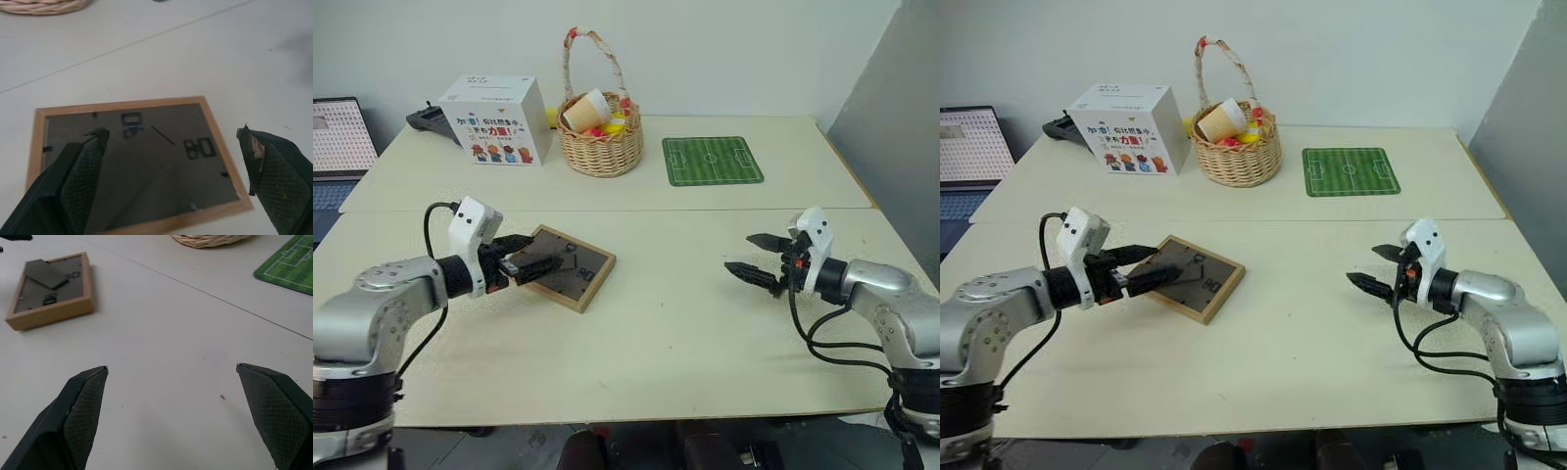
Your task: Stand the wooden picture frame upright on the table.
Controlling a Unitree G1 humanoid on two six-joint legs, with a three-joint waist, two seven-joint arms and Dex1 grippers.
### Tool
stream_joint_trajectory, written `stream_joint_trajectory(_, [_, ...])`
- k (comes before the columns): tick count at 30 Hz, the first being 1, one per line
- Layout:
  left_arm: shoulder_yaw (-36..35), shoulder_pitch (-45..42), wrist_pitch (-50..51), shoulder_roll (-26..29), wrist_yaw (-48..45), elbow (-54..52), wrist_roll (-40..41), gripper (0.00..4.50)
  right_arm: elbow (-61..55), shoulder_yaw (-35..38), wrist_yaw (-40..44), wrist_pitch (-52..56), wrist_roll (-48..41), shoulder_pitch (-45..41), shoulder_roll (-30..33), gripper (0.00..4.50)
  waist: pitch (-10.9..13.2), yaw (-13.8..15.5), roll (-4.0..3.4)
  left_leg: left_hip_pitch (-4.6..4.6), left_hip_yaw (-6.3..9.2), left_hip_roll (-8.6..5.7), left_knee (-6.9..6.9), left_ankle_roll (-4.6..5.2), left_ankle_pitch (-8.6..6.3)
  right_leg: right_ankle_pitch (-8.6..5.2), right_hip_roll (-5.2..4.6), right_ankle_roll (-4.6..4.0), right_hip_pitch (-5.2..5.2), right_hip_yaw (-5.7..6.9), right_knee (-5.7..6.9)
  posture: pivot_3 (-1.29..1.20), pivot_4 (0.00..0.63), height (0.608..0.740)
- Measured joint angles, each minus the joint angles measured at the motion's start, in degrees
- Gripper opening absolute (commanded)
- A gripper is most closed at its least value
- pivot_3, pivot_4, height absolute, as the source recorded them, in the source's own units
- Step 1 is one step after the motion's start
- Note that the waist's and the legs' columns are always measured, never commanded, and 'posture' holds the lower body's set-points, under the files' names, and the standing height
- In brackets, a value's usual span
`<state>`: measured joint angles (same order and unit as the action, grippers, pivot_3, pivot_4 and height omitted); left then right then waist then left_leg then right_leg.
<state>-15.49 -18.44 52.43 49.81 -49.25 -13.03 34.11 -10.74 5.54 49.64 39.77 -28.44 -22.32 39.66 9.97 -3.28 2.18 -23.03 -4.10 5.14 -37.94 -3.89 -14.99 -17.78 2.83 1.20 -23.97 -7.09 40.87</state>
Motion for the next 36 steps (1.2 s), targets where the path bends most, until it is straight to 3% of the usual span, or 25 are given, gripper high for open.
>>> stream_joint_trajectory(18, [0.1, -0.1, -0.2, -1.9, 3.8, -1.0, 0.6, 4.50, 3.7, -2.4, 0.9, -1.8, 0.4, -3.0, -1.8, 4.48, 0.0, 0.1, 0.00, -0.07, 0.49, -0.17, -0.02, 0.03, 0.00, 0.00, -0.04, 0.00, 0.00, 0.07, 0.01, 0.00, 0.150, 0.740])
stream_joint_trajectory(21, [0.0, -0.1, -0.3, -2.1, 4.1, -1.0, 1.0, 4.07, 4.3, -2.4, 0.9, -1.7, 0.2, -3.1, -1.9, 4.04, 0.0, 0.1, 0.00, -0.08, 0.50, -0.18, -0.02, 0.03, 0.00, 0.00, -0.05, 0.00, 0.00, 0.07, 0.01, 0.00, 0.150, 0.740])
stream_joint_trajectory(26, [-1.5, 1.0, -0.4, -2.3, 5.8, -1.3, 1.6, 3.02, 4.7, -2.9, 1.0, -2.3, 0.4, -4.5, -3.7, 2.88, 0.0, -0.1, 0.00, -0.05, 0.51, -0.17, -0.01, 0.03, 0.00, 0.00, -0.05, -0.01, -0.01, 0.06, 0.03, 0.00, 0.150, 0.740])
stream_joint_trajectory(32, [-6.4, 7.1, 0.2, -5.7, 12.8, -7.2, 1.7, 1.69, 14.4, -9.2, -1.8, -8.6, 6.3, -12.2, -12.0, 1.38, 0.0, -0.5, 0.00, -0.08, 0.53, -0.15, -0.03, 0.02, 0.00, 0.00, -0.06, -0.02, -0.04, 0.06, 0.07, 0.00, 0.150, 0.740])
stream_joint_trajectory(36, [-10.3, 14.8, 1.2, -11.6, 20.7, -13.8, 1.0, 0.86, 26.4, -13.2, -4.1, -14.9, 11.6, -19.7, -20.8, 0.42, 0.0, -1.0, 0.02, -0.04, 0.59, -0.14, -0.01, 0.01, 0.00, 0.00, -0.16, -0.05, -0.04, 0.01, 0.11, 0.00, 0.150, 0.740])
